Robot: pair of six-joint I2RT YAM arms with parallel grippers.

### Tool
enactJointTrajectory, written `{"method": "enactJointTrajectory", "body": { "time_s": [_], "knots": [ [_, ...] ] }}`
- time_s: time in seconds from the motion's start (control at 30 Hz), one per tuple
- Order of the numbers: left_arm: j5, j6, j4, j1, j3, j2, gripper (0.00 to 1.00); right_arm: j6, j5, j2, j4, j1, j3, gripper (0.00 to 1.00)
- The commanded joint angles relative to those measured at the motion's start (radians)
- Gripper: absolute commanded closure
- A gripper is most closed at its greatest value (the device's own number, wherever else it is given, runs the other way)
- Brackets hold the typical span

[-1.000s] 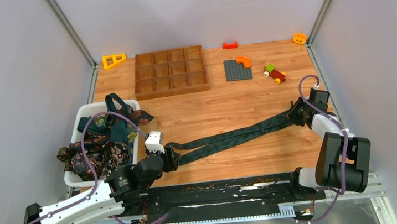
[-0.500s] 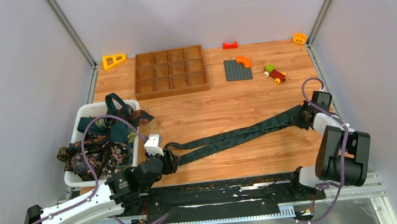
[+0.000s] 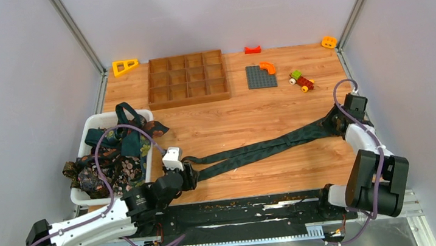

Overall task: Roll the ties
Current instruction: Flatten out the tie at the center of the board.

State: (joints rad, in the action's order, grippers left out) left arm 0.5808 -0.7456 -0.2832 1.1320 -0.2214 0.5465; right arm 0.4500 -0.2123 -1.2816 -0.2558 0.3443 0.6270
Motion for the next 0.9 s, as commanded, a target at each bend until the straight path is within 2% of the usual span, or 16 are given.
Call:
{"method": "enactJointTrajectory", "body": {
  "time_s": [0.0,0.43,0.7,0.87],
  "knots": [
    [0.013,0.028,0.132,0.000,-0.021,0.059,0.41,-0.010,-0.014,-0.037,-0.036,-0.035,0.089,0.86],
    [-0.030,0.059,0.369,0.001,-0.017,0.290,0.41,-0.008,0.055,-0.372,-0.028,-0.017,0.194,0.89],
    [-0.083,0.110,0.584,0.000,-0.034,0.516,0.40,-0.001,0.168,-0.366,-0.048,0.049,0.192,0.90],
    [-0.116,0.194,0.734,-0.014,-0.075,0.684,0.40,0.014,0.211,-0.319,-0.062,0.126,0.168,0.90]
  ]
}}
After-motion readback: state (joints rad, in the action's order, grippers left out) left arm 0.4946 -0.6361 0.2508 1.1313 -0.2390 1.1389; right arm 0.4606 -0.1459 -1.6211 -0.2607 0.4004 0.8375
